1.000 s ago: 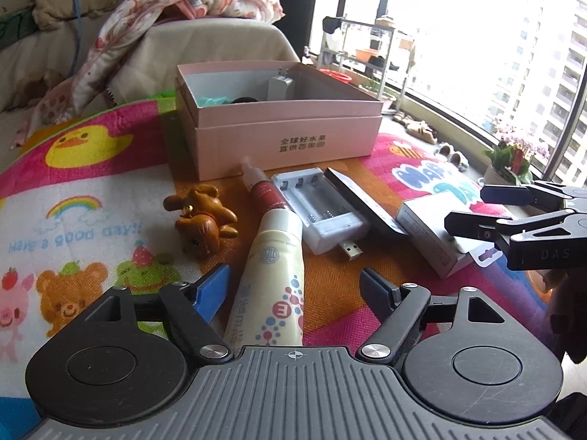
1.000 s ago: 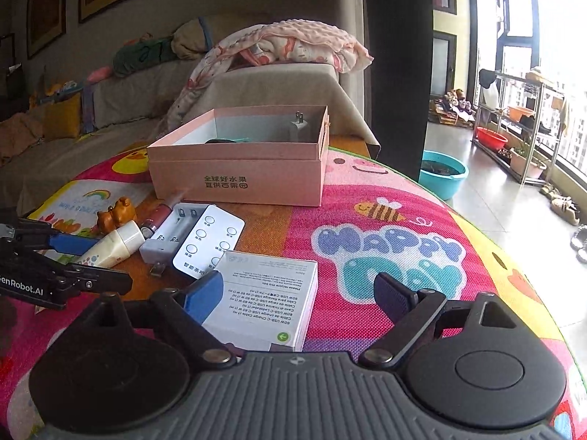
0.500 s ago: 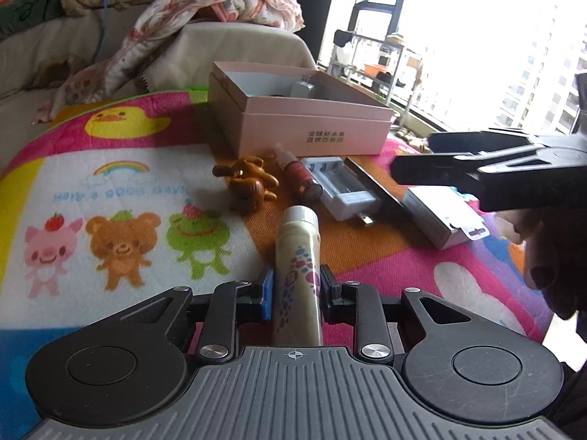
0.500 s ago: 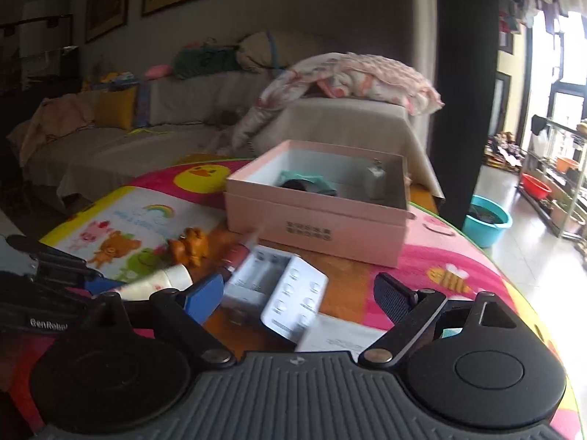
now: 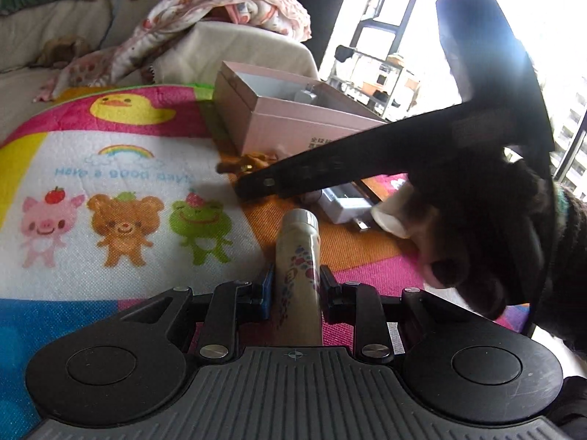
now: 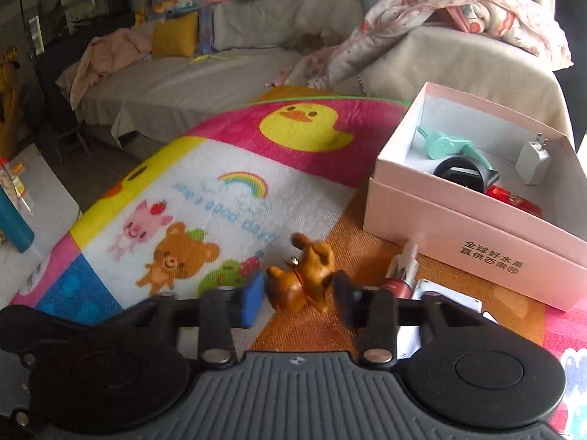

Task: Organize rigid objects
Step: 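Grasp the brown toy dog with the right tool while the left tool holds the tube, then drop the dog into the pink box with the right tool while the left tool drops the tube in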

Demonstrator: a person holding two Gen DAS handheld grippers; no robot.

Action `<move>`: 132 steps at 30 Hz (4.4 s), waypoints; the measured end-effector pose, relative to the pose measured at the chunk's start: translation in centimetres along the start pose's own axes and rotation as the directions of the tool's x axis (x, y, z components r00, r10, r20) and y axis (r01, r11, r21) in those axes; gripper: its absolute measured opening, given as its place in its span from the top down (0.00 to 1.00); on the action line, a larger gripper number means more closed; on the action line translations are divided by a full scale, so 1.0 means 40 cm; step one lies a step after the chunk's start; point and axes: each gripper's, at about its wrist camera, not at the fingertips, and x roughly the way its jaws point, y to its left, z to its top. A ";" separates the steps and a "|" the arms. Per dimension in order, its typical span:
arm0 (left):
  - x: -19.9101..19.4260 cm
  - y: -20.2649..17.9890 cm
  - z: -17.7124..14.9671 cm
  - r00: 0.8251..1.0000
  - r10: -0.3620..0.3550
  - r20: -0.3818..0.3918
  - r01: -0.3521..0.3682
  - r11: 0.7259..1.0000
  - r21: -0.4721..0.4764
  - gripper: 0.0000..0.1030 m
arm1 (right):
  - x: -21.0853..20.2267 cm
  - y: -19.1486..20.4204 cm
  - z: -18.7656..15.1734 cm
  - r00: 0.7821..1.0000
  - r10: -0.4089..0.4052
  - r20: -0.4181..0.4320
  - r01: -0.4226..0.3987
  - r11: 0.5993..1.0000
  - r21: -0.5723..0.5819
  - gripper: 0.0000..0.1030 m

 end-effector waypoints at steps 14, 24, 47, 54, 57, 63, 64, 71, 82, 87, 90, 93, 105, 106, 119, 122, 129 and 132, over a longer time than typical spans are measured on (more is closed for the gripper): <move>0.059 -0.026 0.042 0.999 0.053 -0.002 -0.053 0.999 0.003 0.72 | -0.264 -0.053 -0.180 0.996 -0.064 0.064 0.069 0.994 -0.088 0.80; 0.042 0.011 0.045 0.993 0.120 0.013 -0.119 0.992 -0.049 0.73 | -0.172 -0.061 -0.106 0.986 -0.037 0.160 0.038 0.999 -0.003 0.59; 0.128 -0.084 0.084 0.985 0.171 -0.005 -0.171 0.984 0.045 0.72 | -0.229 -0.071 -0.268 0.915 -0.371 0.158 0.399 0.889 -0.225 0.47; 0.126 -0.094 0.074 0.984 0.178 -0.002 -0.177 0.980 0.090 0.72 | -0.278 -0.109 -0.261 0.970 -0.174 0.172 0.183 0.983 -0.036 0.30; 0.120 -0.076 0.074 0.988 0.152 0.006 -0.153 0.987 0.042 0.72 | -0.265 -0.110 -0.250 0.970 -0.152 0.190 0.150 0.988 0.026 0.27; 0.115 -0.060 0.071 0.991 0.131 0.016 -0.131 0.991 -0.003 0.72 | -0.200 -0.125 -0.239 0.975 -0.148 0.165 0.137 0.988 0.075 0.27; 0.115 -0.063 0.071 0.991 0.135 0.017 -0.135 0.991 0.000 0.72 | -0.189 -0.127 -0.241 0.977 -0.146 0.152 0.135 0.988 0.078 0.28; 0.125 -0.088 0.074 0.984 0.177 0.010 -0.177 0.983 0.051 0.72 | -0.175 -0.115 -0.253 0.983 -0.131 0.130 0.125 0.991 0.052 0.51; 0.116 -0.110 0.063 0.983 0.181 0.007 -0.180 0.975 0.133 0.72 | -0.200 -0.117 -0.262 0.982 -0.135 0.132 0.129 0.990 0.055 0.51; 0.086 -0.127 0.048 0.989 0.146 0.008 -0.145 0.969 0.200 0.73 | -0.256 -0.110 -0.277 0.979 -0.134 0.151 0.134 0.991 0.009 0.51; 0.058 -0.135 0.060 0.993 0.117 0.025 -0.119 0.970 0.210 0.73 | -0.294 -0.114 -0.275 0.972 -0.155 0.174 0.159 0.987 -0.008 0.51; 0.028 -0.145 0.113 0.994 0.083 0.072 -0.097 0.972 0.215 0.73 | -0.328 -0.134 -0.259 0.965 -0.163 0.208 0.162 0.987 0.021 0.51; 0.135 -0.143 0.565 0.968 -0.047 0.248 -0.016 0.969 0.245 0.72 | -0.361 -0.255 0.012 0.907 -0.241 0.344 0.211 0.970 0.122 0.51; 0.169 -0.141 0.596 0.969 -0.054 0.241 -0.014 0.962 0.272 0.71 | -0.345 -0.260 0.047 0.902 -0.254 0.349 0.229 0.967 0.111 0.51; 0.159 0.013 0.386 0.978 0.101 0.185 -0.110 0.993 0.042 0.71 | -0.300 -0.289 -0.108 0.914 -0.310 0.260 0.270 0.946 0.180 0.25; 0.126 0.012 0.288 0.988 0.085 0.133 -0.086 0.996 0.003 0.71 | -0.295 -0.266 -0.205 0.878 -0.412 0.245 0.379 0.909 0.172 0.23; 0.122 -0.023 0.166 0.991 0.116 0.060 -0.114 0.993 -0.035 0.71 | -0.274 -0.283 -0.319 0.918 -0.357 0.175 0.289 0.901 0.323 0.23; 0.135 -0.052 0.175 0.994 0.103 0.046 -0.103 0.995 -0.009 0.71 | -0.274 -0.272 -0.321 0.907 -0.375 0.190 0.308 0.900 0.307 0.22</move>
